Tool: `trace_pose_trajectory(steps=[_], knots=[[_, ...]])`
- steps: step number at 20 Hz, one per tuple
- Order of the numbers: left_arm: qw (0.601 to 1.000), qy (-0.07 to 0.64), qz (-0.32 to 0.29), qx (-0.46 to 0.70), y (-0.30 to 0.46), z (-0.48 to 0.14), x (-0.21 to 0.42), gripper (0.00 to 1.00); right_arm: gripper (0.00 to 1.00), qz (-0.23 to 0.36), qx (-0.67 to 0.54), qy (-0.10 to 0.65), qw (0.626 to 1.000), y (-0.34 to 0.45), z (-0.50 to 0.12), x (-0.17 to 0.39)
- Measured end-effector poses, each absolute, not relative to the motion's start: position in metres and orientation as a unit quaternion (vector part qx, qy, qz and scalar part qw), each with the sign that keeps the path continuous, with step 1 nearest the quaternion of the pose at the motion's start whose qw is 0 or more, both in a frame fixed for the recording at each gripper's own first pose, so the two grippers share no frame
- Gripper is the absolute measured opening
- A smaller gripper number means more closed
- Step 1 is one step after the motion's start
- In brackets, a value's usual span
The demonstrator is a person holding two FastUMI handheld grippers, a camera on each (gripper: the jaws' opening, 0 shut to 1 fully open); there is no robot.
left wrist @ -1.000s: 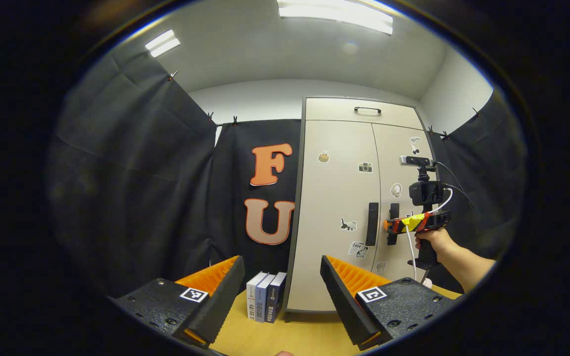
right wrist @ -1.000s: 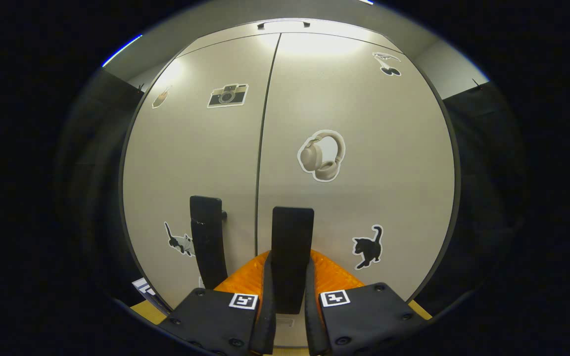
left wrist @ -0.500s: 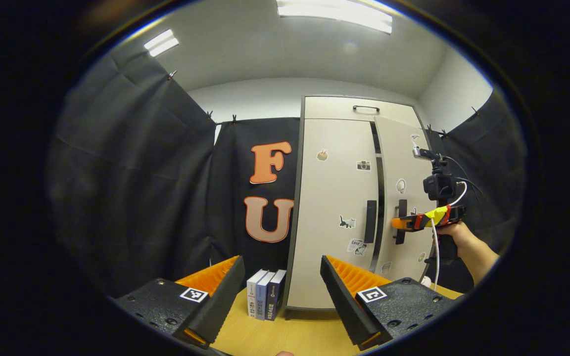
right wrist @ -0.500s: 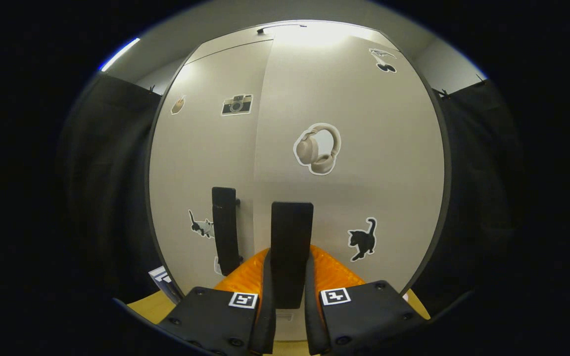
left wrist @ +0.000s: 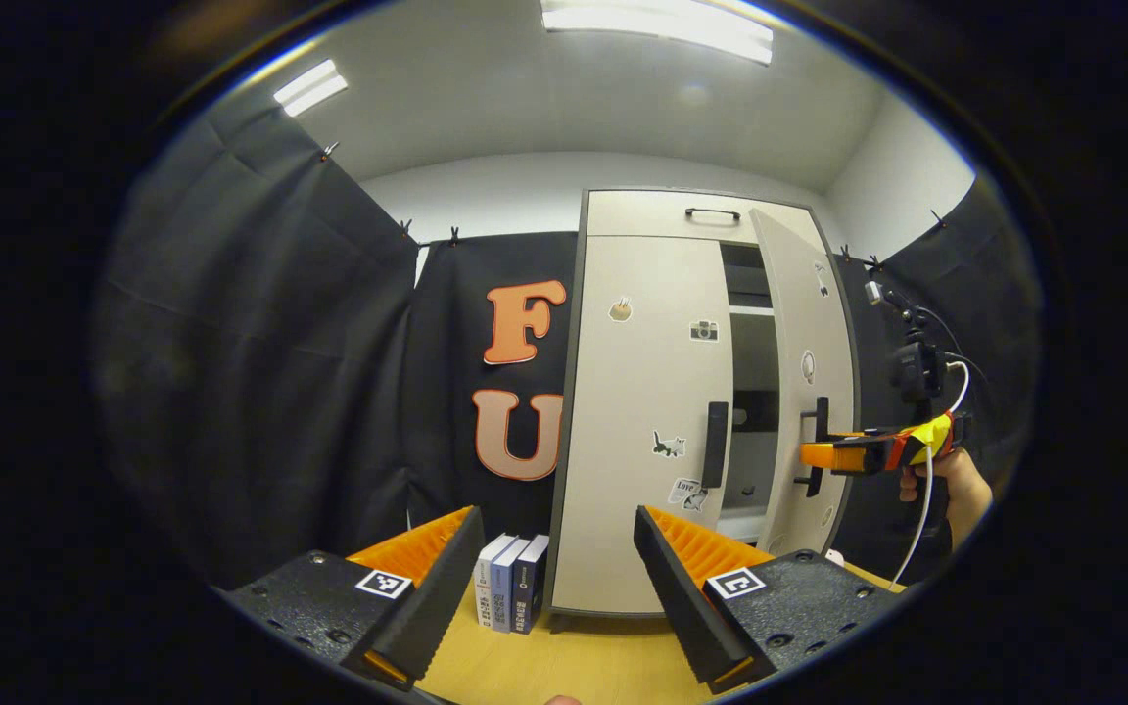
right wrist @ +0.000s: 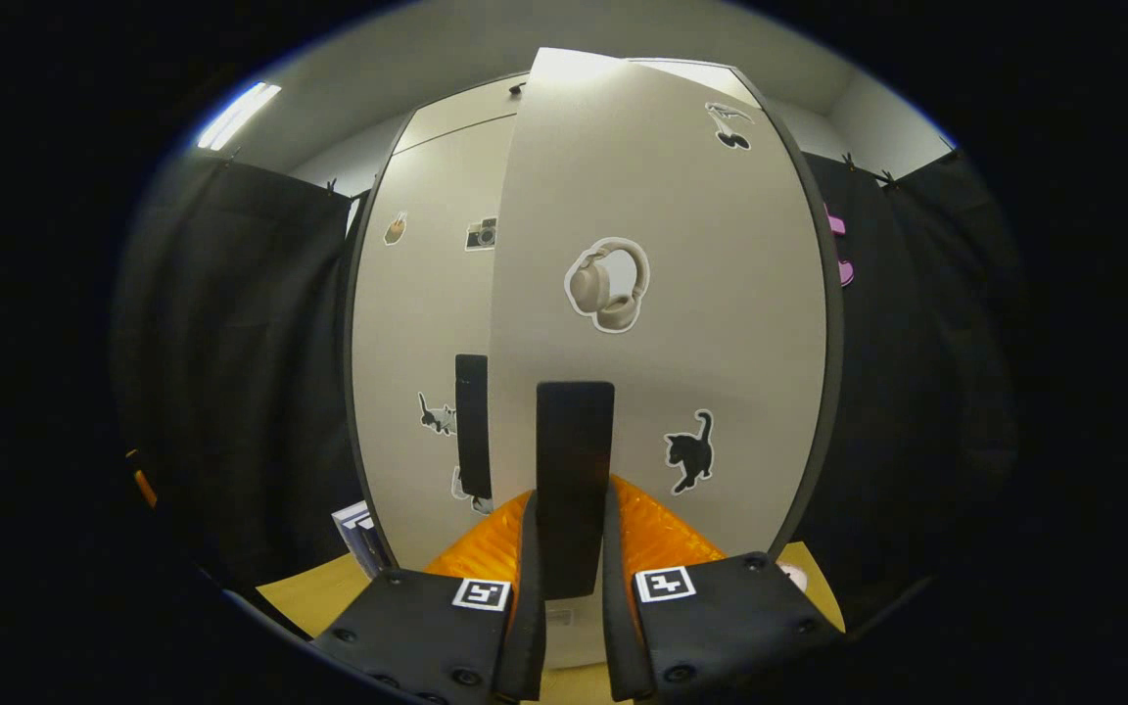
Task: Open the right door of the double-door shoe cabinet with the right hand, and open the left door with the left hand.
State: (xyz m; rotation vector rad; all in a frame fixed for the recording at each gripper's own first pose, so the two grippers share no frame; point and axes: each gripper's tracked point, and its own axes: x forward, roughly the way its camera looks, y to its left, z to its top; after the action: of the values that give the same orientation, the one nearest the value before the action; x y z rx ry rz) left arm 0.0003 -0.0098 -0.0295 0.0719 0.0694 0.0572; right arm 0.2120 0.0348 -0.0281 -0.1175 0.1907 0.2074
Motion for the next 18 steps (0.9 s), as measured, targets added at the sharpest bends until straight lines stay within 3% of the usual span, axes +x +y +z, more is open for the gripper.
trace_pose_trajectory(steps=[2,9,18], knots=[[0.998,0.035,0.03,0.032,-0.02,-0.03,0.001,0.91,0.33,0.11,-0.06,0.097,0.987,0.027,-0.026,0.2],[0.998,0.03,0.042,0.021,-0.04,-0.031,0.008,0.95,0.33,0.153,-0.056,0.103,0.981,-0.014,-0.016,0.16],[0.998,0.04,0.041,0.016,-0.073,-0.049,0.019,0.92,0.34,0.153,-0.062,0.093,0.982,-0.073,-0.007,0.132]])
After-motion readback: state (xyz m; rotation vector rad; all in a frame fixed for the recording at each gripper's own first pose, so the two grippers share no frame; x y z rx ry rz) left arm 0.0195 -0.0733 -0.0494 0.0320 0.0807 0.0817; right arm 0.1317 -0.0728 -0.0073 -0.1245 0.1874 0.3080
